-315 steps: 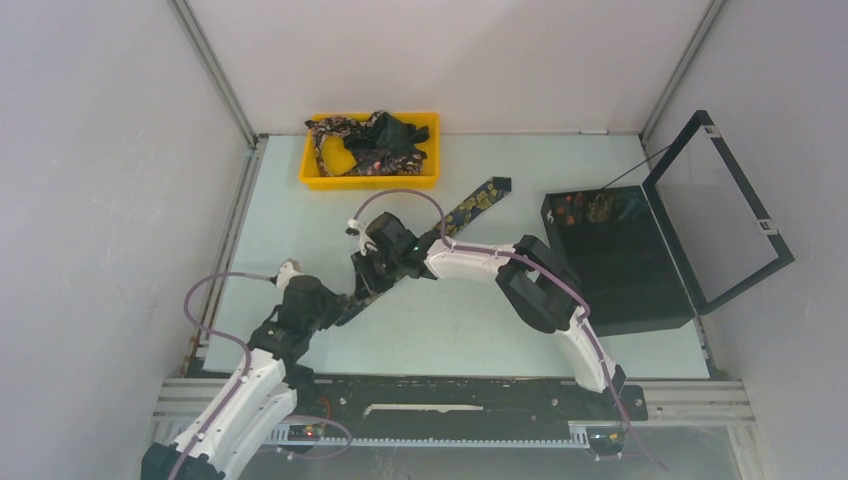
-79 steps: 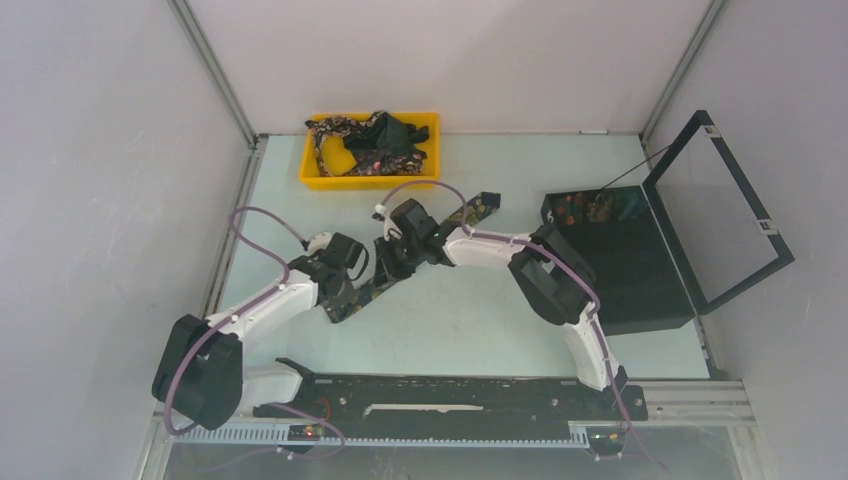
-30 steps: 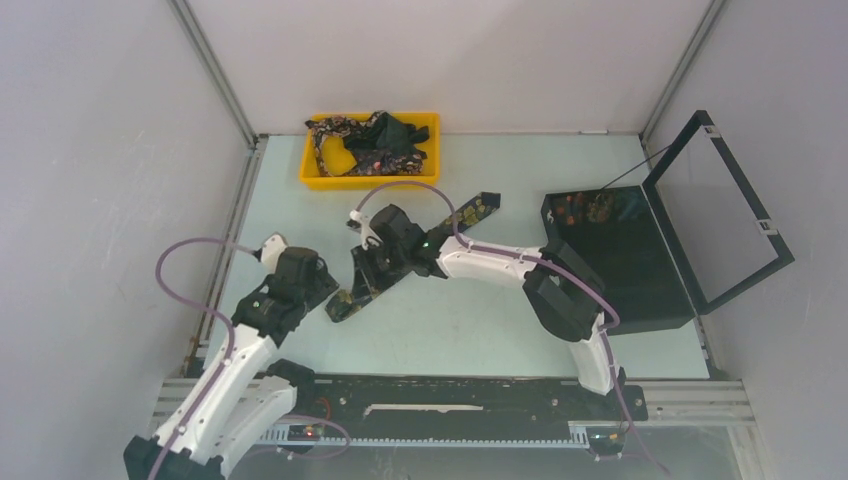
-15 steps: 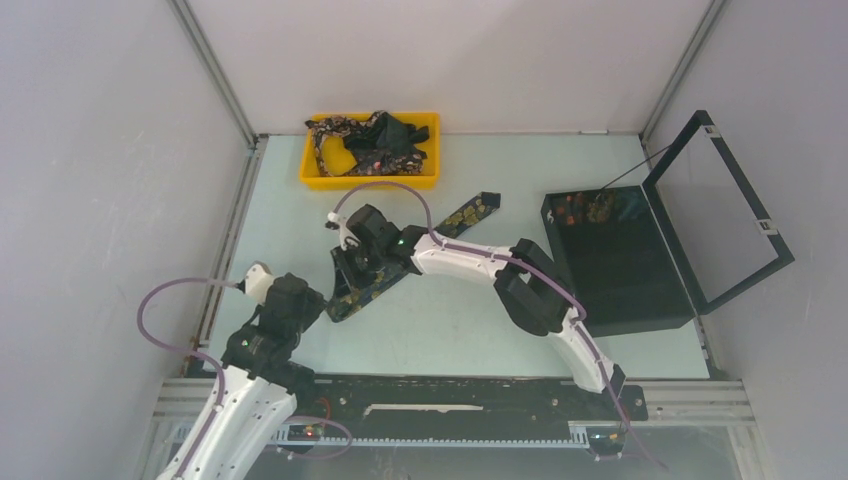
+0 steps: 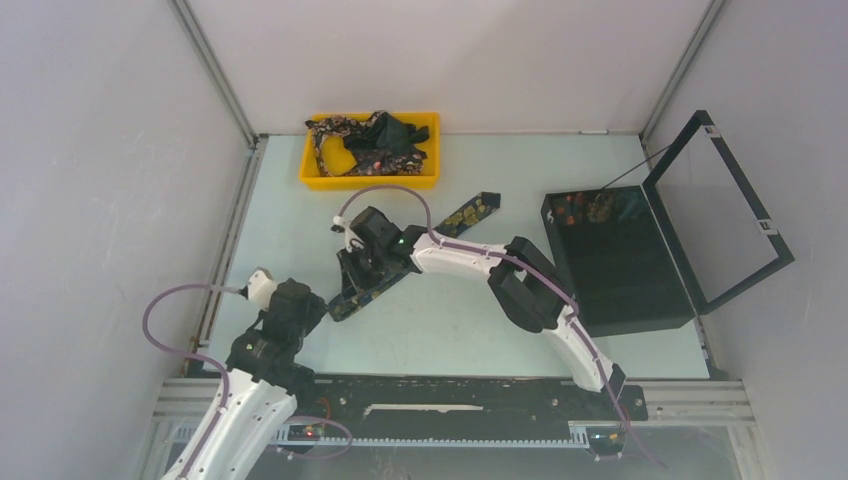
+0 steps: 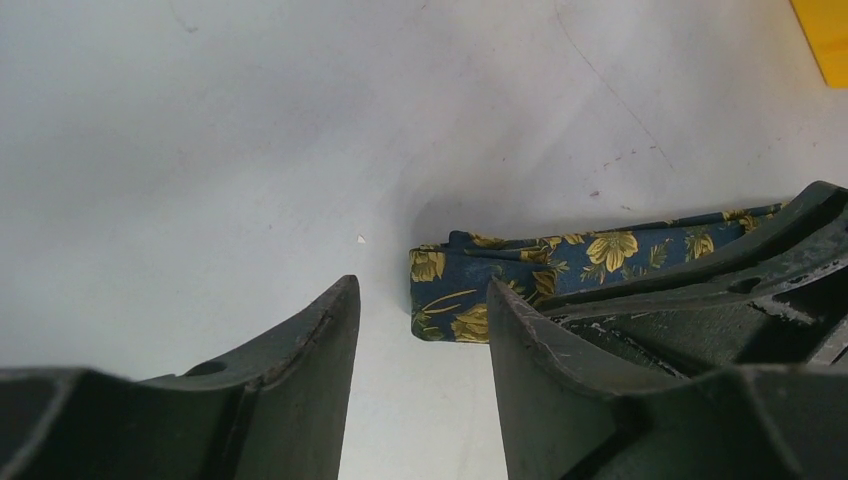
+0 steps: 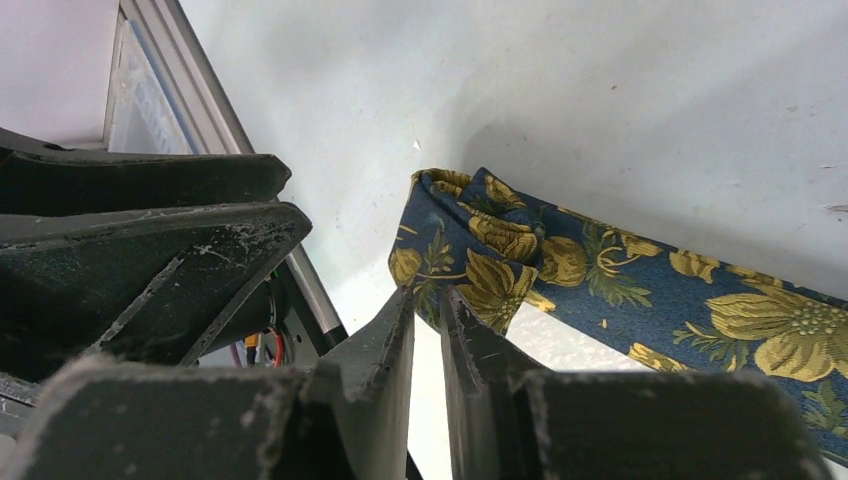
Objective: Roll the ties
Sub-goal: Roll the tie at the center of the board.
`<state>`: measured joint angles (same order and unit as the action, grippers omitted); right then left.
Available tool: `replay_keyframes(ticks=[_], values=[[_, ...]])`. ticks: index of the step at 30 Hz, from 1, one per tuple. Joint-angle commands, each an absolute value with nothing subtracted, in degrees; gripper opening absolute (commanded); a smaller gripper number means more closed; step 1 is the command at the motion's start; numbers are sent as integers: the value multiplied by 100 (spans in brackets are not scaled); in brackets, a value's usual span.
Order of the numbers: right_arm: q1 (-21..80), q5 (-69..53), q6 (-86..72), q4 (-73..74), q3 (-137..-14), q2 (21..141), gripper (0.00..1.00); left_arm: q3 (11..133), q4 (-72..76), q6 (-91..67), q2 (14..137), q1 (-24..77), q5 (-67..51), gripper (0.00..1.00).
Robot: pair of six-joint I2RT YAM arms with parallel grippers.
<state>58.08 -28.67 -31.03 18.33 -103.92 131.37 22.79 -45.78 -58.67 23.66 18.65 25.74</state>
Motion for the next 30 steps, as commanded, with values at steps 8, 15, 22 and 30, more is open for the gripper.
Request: replay_keyframes(ticks=[8,15,22,30], values=[[5709,-2891,-3024,1718,-10544,13419,19,2028,-4139,-5847,2155,1844,2464,56],[5624,-2891,-3023,1633,-10438,13546,19,1911,-3904,-5665,2099,1839,2246,56],[5548,-2841,-2953,1613,-10314,13423,18,2032,-3866,-5530,2254,1844,2433,57],[5586,-2685,-2711,1846,-10501,12903,20,2860,-4054,-5129,3424,1591,2761,52]])
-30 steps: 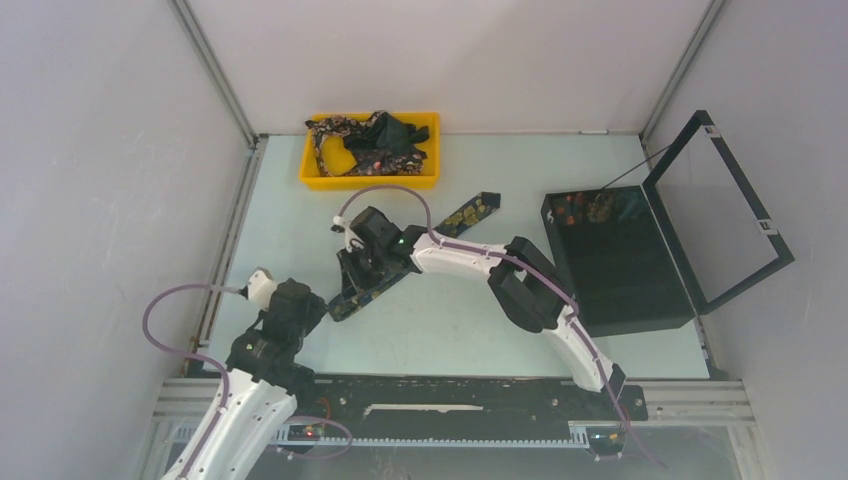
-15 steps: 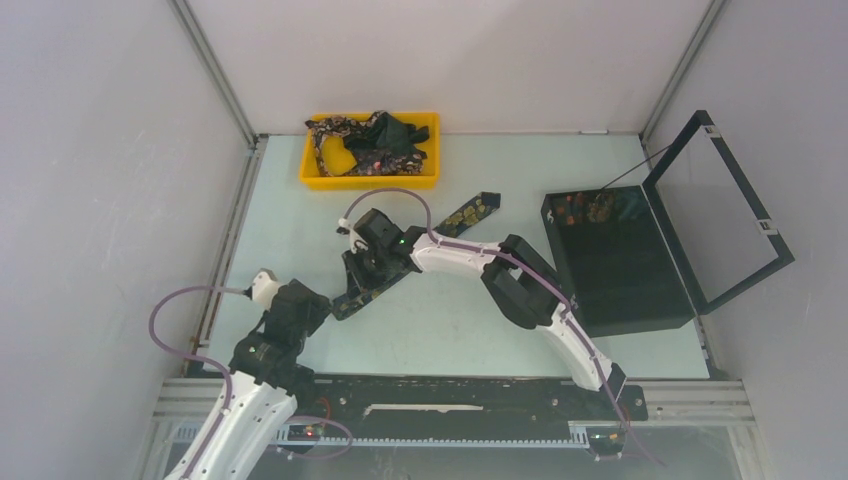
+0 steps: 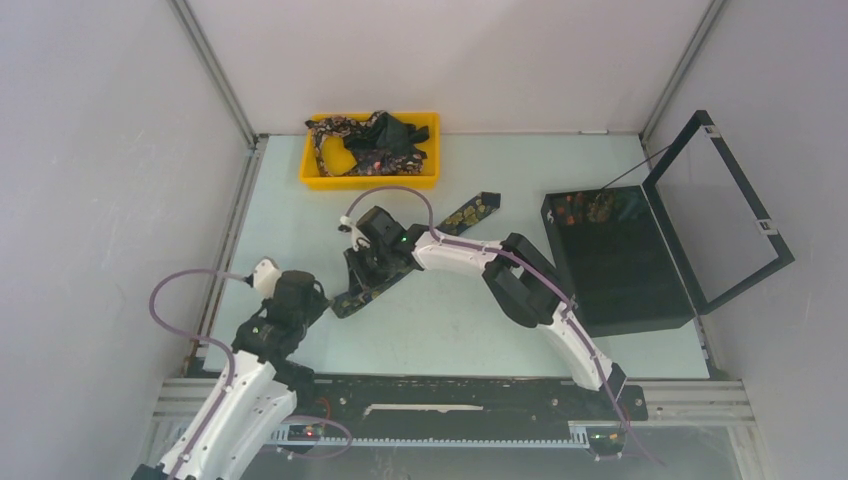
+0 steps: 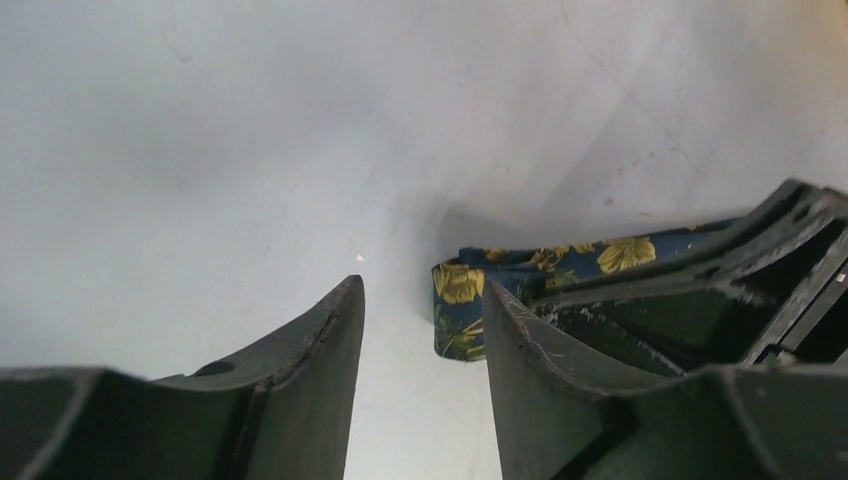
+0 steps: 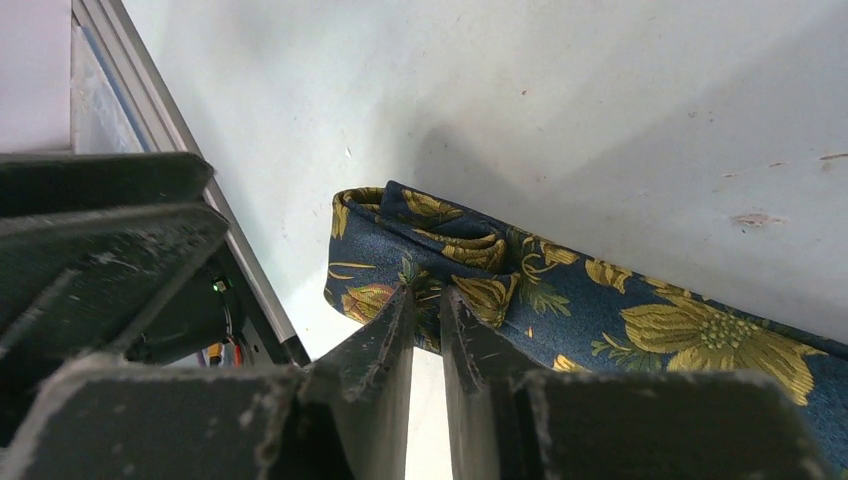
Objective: Roll the ties
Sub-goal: Roll the tie at the center of the board.
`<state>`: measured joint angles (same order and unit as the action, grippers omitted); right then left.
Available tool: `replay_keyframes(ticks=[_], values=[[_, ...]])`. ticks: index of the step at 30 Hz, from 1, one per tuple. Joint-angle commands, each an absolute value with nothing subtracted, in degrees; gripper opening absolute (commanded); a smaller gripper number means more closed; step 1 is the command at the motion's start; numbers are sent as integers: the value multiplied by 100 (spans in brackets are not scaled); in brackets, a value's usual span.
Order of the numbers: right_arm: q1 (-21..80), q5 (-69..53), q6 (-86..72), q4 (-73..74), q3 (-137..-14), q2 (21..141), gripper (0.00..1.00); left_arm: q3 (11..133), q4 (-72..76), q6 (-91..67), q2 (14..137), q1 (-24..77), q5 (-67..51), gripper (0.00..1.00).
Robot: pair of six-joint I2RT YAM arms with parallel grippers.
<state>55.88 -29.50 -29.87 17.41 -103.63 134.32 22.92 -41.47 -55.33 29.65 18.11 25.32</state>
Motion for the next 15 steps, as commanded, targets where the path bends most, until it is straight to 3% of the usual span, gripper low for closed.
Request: replay_keyframes(ticks=[1,6,15], values=[[5601,-2643,-2673,1885,-10485,12825,21,2956,-4006,-4984,3593,1477,2647,51],[5716,-2364,-2604,1826,-10073,12388,22,3527,-3964,-4396,4663,952,2209,49],[6085,-1869,-2775,892,-8844,12180,21,4025,-3659,-3858,6076,474,1496,34]])
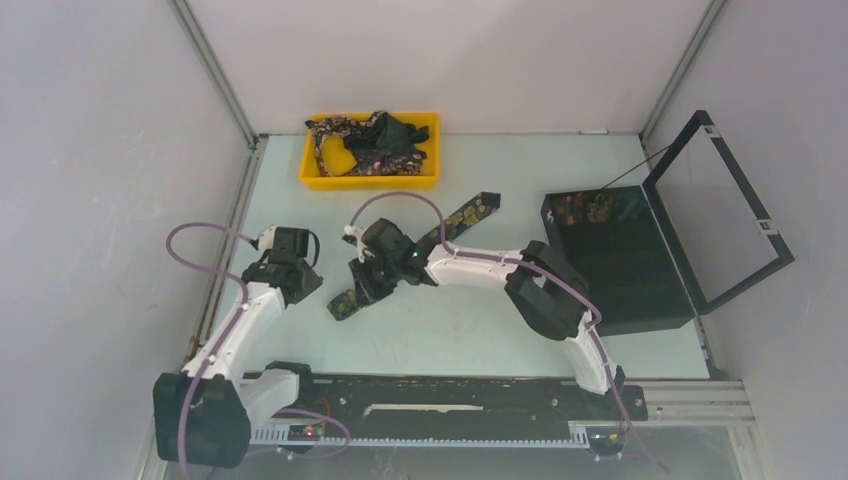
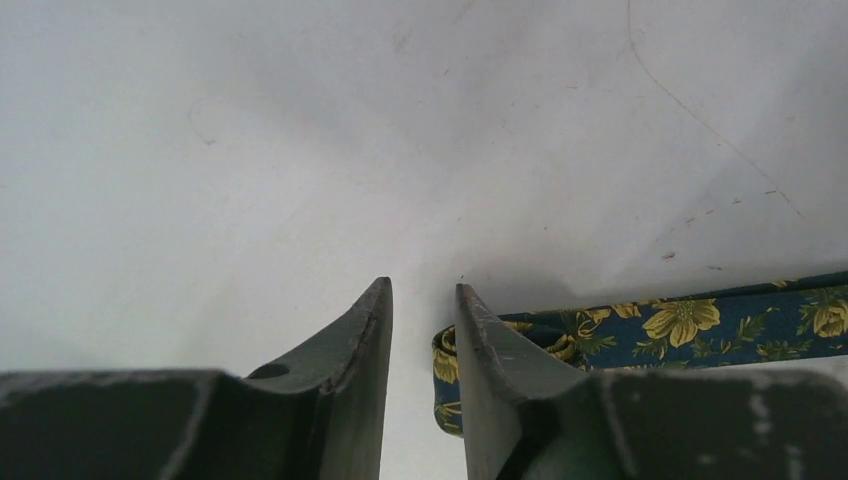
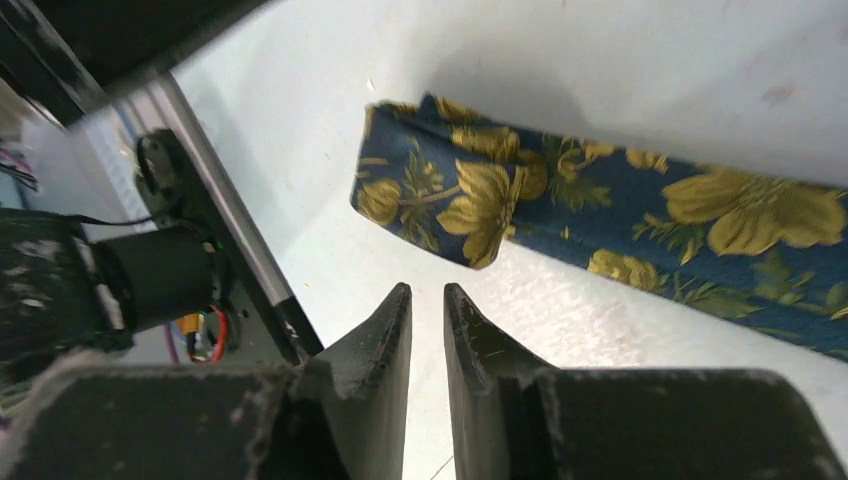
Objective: Roll the ties
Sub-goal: Roll the tie at the center of the board.
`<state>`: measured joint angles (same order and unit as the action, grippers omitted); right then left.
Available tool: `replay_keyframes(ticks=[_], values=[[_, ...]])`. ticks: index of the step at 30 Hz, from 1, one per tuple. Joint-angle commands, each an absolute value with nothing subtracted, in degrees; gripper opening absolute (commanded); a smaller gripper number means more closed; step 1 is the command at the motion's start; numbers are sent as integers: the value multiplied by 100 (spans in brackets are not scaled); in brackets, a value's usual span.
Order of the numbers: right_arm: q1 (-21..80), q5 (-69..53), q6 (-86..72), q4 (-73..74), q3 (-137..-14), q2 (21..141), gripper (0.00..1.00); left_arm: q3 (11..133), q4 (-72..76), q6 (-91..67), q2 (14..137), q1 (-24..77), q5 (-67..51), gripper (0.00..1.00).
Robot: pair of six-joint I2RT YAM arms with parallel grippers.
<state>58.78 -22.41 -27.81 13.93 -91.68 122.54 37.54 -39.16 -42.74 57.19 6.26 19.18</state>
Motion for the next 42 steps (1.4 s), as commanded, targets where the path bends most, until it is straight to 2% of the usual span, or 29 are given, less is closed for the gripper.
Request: replay_keyframes(ticks=[1,10,18,21,31,42], values=[[6121,-1838,-2776,815,-8811,12226,21,4056,-3623,-3828,6189,458,1449,33],[6394,-1315,-2695,76,-8464,12485,19,4648,-3426,-3651,7490,402,1321,10],[6407,-959,-2617,-409,-8234,12604,18,4915,-3400,-3433,8323,400,543,6],[6415,-868,-2493,-563,-8171,12653,18,5036,-3530,-3359,8706,401,224,0],[6412,-766,-2239,-802,-8120,12761,18,5120,-4006,-3222,9074,483,-618,0],[6417,-791,-2276,-1017,-8061,12805,18,5120,-4512,-3237,9116,531,-562,0]])
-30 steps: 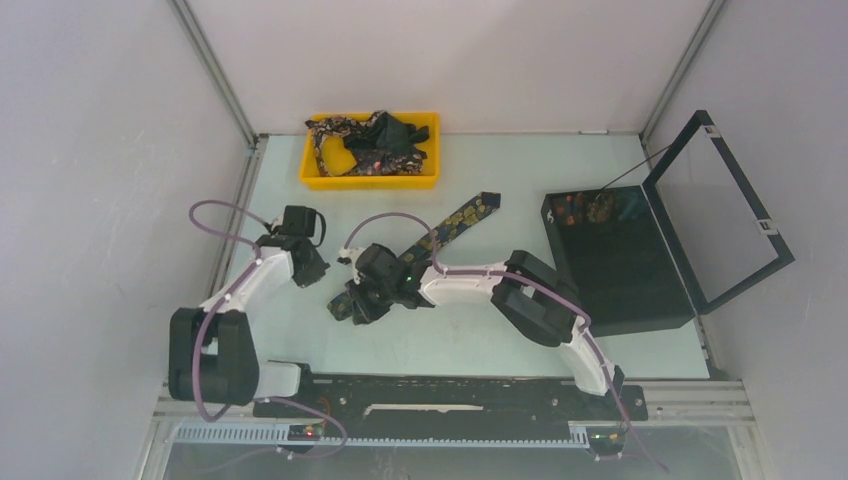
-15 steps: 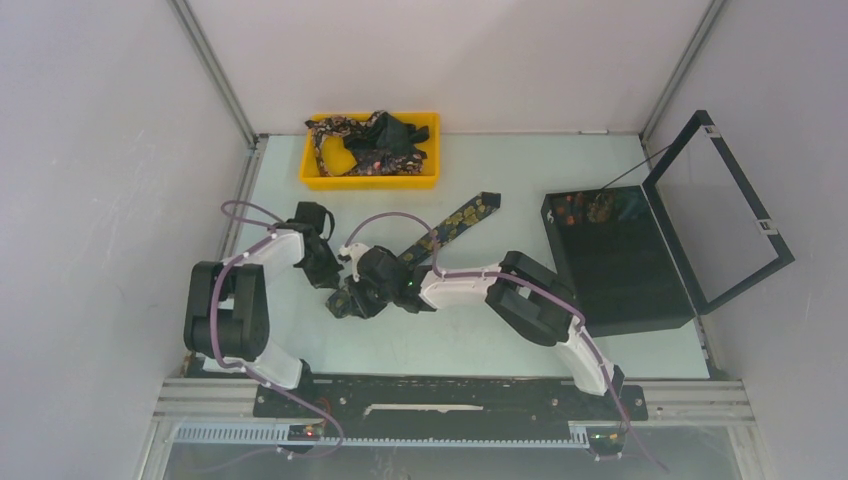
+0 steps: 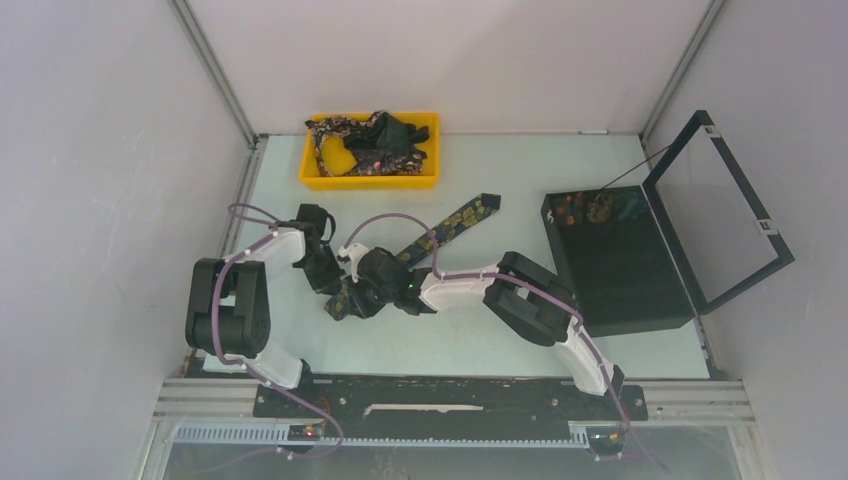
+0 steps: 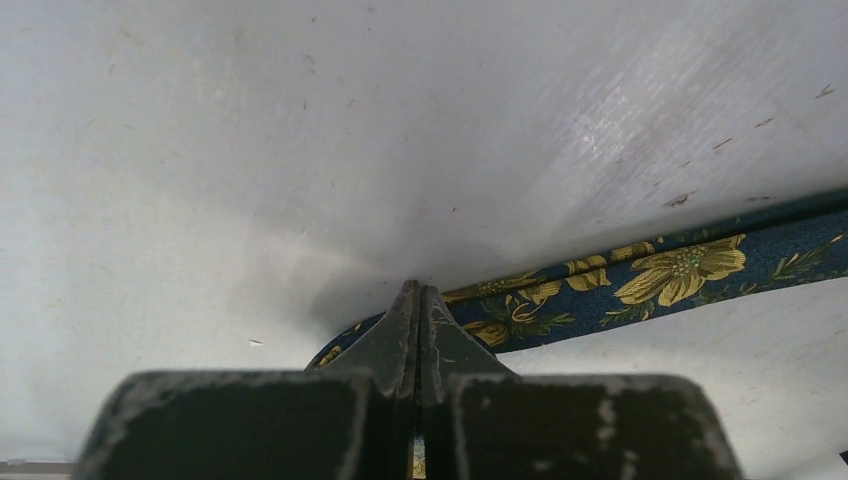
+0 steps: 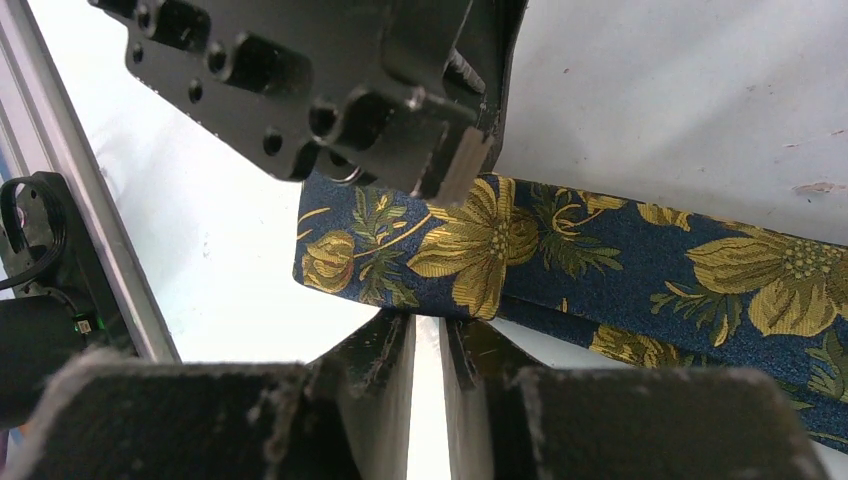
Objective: Roll the ties
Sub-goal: Roll the tie at the center of the board.
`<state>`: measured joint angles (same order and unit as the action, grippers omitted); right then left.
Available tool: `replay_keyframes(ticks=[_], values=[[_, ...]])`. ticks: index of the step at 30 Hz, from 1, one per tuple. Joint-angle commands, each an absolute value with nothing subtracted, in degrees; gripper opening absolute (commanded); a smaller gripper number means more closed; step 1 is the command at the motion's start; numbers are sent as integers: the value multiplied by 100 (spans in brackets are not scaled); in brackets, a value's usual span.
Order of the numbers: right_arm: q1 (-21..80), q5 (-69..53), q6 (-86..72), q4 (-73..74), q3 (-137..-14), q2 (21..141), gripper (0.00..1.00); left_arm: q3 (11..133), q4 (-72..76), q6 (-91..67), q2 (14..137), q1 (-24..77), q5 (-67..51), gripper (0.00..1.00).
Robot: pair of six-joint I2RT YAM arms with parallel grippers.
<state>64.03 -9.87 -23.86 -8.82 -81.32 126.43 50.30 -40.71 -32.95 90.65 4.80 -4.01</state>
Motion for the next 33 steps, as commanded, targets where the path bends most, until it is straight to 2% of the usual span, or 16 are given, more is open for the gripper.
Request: replay_keyframes(ticks=[1,6,9,12,14,18,19,27,33], values=[[6412,-779,-2269,-1019,-8064,12790,18,5124,-4514,-3249,9160,529,-584,0],[6423,-713,-2204,-892,-8012,12698,17,5236,-4525,-3422,9141,487,-422,1],[6416,-695,-2161,-949,-7783,12416,17,5422,-4618,-3565,8791,292,159,9],[6430,-731,-2083,-847,-7665,12120,17,5549,-4665,-3710,8393,70,473,24],[6442,-783,-2025,-776,-7613,11894,17,5562,-4665,-3822,8037,36,767,29],[6448,-855,-1993,-696,-7485,11400,17,5373,-4676,-4009,7259,35,1236,51],[6444,-867,-1995,-673,-7468,11309,17,5306,-4670,-4028,7074,35,1305,54],[6173,-1485,-2257,-579,-7608,10754,19,4321,-4592,-4254,5382,35,1523,56],[5908,-2135,-2418,-112,-8295,11132,19,3608,-4317,-4382,3915,35,1101,56]])
